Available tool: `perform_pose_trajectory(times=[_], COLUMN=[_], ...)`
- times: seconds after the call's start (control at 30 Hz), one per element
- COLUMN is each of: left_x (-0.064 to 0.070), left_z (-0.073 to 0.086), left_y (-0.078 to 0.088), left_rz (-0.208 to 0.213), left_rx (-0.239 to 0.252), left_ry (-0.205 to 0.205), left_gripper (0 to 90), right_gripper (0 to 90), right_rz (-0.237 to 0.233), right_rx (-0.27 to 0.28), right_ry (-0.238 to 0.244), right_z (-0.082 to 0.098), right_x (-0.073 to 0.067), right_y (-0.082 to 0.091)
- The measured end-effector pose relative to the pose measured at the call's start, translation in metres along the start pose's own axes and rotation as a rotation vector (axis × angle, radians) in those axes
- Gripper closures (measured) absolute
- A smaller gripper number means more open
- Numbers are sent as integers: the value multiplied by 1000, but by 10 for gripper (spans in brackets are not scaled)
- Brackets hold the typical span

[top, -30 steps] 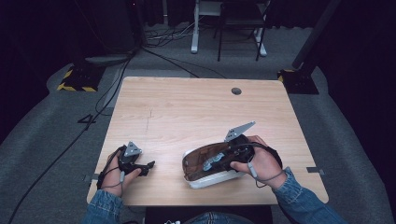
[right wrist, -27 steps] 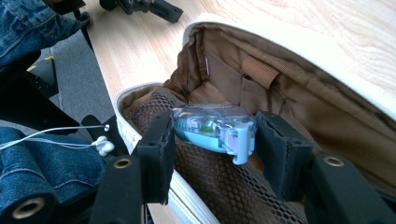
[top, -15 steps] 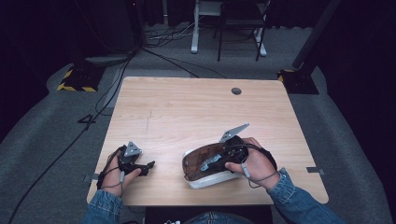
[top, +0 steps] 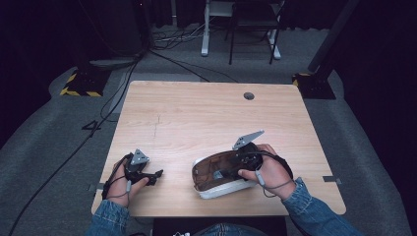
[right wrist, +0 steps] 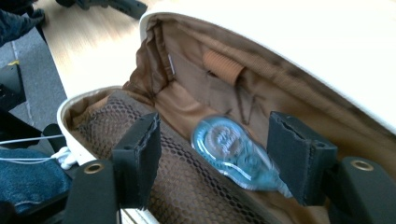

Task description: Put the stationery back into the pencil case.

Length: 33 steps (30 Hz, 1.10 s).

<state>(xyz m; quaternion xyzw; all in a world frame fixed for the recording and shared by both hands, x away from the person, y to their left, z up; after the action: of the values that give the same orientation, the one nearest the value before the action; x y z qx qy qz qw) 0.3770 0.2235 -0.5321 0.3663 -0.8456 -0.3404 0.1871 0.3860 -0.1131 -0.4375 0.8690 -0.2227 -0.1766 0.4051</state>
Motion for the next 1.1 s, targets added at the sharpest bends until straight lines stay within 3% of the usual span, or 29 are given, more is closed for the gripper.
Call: perform_pose_trajectory(times=[0.23, 0.5, 0.77, 1.1], left_x=[0, 0, 0, 0], left_z=[0, 0, 0, 0], left_y=[0, 0, 0, 0], left_rz=[0, 0, -1, 1], left_rx=[0, 1, 1, 0], left_ry=[3, -1, 0, 4], left_gripper=[218, 218, 218, 215], right_gripper=[364, 354, 343, 332], right_rz=[14, 65, 137, 217], right_rx=[62, 121, 171, 193], right_ry=[1, -13, -42, -74], right_z=[-3, -1, 5, 17], right_x=[5, 21, 46, 79], right_y=[19, 41, 66, 80])
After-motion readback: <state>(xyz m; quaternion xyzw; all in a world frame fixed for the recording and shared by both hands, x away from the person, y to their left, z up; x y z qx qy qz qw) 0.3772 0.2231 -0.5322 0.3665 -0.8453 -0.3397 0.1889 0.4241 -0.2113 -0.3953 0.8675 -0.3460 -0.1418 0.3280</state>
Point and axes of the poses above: each handheld gripper's, and its own axes: y roughly backward along the jaws, z roughly out of its underside, x roughly to its right, the point moved 4 cm from there along -y, roughly forward along the jaws, and after that the axes turned 4 degrees about z, right-handed, at the moved point
